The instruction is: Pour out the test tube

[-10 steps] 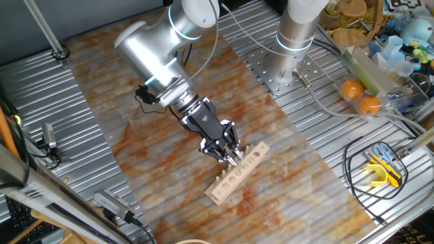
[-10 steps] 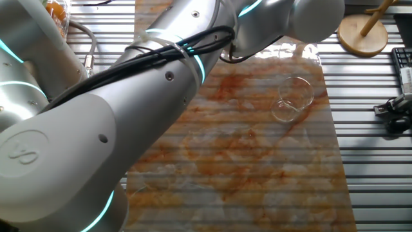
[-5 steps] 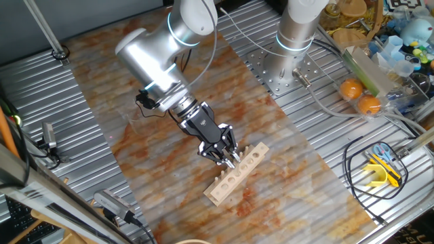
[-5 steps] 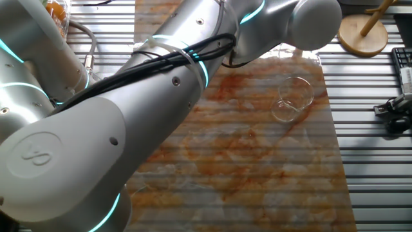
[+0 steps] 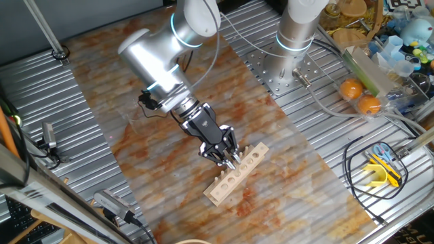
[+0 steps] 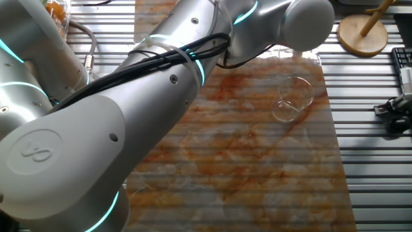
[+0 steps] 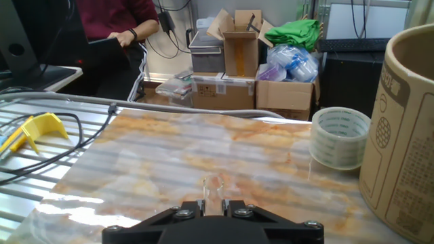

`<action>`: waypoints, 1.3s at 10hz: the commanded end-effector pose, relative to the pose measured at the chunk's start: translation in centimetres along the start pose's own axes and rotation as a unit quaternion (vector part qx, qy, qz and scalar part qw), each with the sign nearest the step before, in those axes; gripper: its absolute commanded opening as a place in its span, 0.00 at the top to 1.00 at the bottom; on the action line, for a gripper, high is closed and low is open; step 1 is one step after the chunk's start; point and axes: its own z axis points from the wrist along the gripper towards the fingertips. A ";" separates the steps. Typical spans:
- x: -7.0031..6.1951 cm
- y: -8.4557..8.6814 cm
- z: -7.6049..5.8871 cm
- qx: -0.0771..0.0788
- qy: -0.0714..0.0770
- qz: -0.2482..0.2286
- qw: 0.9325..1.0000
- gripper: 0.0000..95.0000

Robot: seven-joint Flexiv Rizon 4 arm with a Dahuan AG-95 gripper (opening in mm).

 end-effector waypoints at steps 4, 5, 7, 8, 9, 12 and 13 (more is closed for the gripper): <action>0.3 0.2 0.5 0.008 0.015 -0.006 1.000 1.00; 0.3 0.2 0.6 0.008 0.015 -0.007 1.000 1.00; 0.2 0.2 0.5 0.009 0.016 -0.017 1.000 1.00; 0.2 0.2 0.6 0.009 0.018 -0.019 1.000 1.00; 0.2 0.2 0.6 0.010 0.022 -0.020 1.000 1.00; 0.2 0.2 0.7 0.010 0.025 -0.020 0.999 1.00; 0.2 0.2 0.7 0.010 0.025 -0.020 0.999 1.00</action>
